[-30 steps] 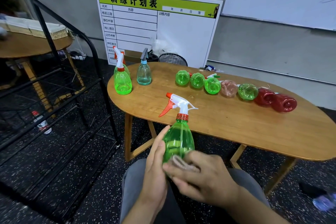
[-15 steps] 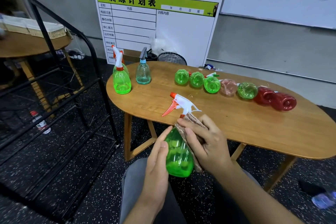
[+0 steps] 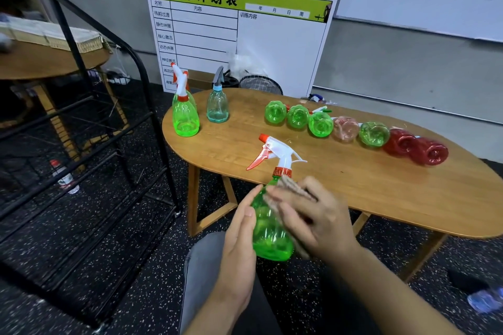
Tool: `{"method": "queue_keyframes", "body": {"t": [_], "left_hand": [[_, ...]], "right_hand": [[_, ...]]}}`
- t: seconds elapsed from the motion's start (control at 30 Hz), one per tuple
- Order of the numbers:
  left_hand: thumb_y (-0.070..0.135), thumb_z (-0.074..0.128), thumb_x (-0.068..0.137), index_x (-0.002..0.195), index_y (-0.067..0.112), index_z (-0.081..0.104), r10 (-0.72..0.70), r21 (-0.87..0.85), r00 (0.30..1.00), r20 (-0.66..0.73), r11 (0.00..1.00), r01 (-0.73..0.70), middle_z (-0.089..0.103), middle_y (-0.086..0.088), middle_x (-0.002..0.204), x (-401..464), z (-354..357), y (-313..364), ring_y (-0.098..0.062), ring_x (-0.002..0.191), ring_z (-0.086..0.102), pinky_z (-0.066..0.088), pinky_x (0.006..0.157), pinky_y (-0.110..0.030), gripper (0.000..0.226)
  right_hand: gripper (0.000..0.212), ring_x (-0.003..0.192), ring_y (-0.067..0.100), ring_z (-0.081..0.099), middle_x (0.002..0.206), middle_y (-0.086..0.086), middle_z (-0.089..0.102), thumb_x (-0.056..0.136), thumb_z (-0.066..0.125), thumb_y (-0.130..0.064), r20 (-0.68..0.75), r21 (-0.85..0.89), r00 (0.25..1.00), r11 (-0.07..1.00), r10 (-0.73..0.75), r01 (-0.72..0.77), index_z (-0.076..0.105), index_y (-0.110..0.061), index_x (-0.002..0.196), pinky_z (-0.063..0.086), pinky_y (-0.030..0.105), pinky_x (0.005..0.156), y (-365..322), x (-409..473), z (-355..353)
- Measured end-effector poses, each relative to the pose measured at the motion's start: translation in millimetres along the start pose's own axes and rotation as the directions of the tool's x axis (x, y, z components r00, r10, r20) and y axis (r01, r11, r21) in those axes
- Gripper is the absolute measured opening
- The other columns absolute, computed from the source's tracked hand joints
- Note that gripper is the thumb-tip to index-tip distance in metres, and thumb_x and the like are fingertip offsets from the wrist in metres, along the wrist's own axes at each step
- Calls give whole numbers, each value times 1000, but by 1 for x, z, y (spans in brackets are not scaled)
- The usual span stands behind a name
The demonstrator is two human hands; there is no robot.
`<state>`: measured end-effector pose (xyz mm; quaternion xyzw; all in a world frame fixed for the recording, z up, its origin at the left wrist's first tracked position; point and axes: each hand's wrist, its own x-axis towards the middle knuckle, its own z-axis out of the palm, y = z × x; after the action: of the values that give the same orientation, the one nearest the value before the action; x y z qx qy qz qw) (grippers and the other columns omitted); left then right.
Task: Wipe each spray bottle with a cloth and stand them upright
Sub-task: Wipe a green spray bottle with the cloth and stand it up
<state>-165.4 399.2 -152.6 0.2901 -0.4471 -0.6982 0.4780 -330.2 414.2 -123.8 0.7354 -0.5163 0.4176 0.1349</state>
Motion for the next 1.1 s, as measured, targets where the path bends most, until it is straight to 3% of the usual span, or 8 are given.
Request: {"method": "queue_keyframes", "body": {"t": [0.1,0.2,0.3,0.47,0.73,0.87,1.0,1.1], "left_hand": [[43,47,109,146,30,59,27,33,999,17,999,-28,69,0,140,-3,-1,1,-22,133,64,49,112,-49,40],[62,72,91,151,29,52,45,85,998,40,995,-48,66,-2,145,-4,-4,3,-24,135,62,52,108,-45,72],[48,87,81,151,28,50,30,43,995,100,998,-34,70,-1,139,-5,-2,3,-21,129,67,58,98,-33,82],[33,65,98,151,35,48,16,-36,997,72,999,-13,69,1,140,-4,-1,4,-23,132,65,55,107,-44,56],[41,52,105,148,36,56,-3,-54,999,46,999,5,66,-1,146,-3,2,-1,-26,135,62,48,110,-50,44],[34,42,103,148,29,56,25,-47,1000,-19,999,-25,70,-1,140,0,-2,-1,-23,132,64,47,112,-49,47],[36,41,103,148,24,56,33,-50,999,-30,998,-35,72,-8,136,1,-4,4,-27,128,67,54,108,-39,49],[35,40,104,147,22,57,38,-47,999,-13,998,-39,72,-9,134,1,-3,5,-26,127,68,56,104,-34,49]], "right_hand": [[31,68,12,55,91,-5,53,105,51,-41,-25,106,981,976,194,-190,74,-34,126,48,34,52,6,9,1],[32,69,13,55,89,-6,52,104,54,-38,-6,149,976,965,220,-216,75,-30,126,48,35,55,3,11,3],[31,69,11,52,85,-4,50,103,56,-32,-43,199,970,953,240,-227,76,-22,125,43,25,59,0,13,-2],[31,68,4,46,83,-11,46,103,56,-28,-72,220,957,941,280,-259,75,-18,125,34,13,63,0,15,-6],[31,63,11,50,82,-5,52,104,55,-36,-13,197,948,930,319,-310,74,-29,127,40,24,56,-4,16,2],[30,64,5,49,91,-16,49,105,55,-36,34,153,985,973,166,-170,73,-31,129,42,20,54,-20,-1,6],[29,70,6,52,92,-1,60,101,66,-33,128,20,970,978,-207,206,75,-31,128,48,21,55,-30,-22,4],[28,70,9,54,90,0,61,101,66,-34,131,-22,954,961,-270,275,75,-31,127,48,22,55,-25,-18,0]]}}
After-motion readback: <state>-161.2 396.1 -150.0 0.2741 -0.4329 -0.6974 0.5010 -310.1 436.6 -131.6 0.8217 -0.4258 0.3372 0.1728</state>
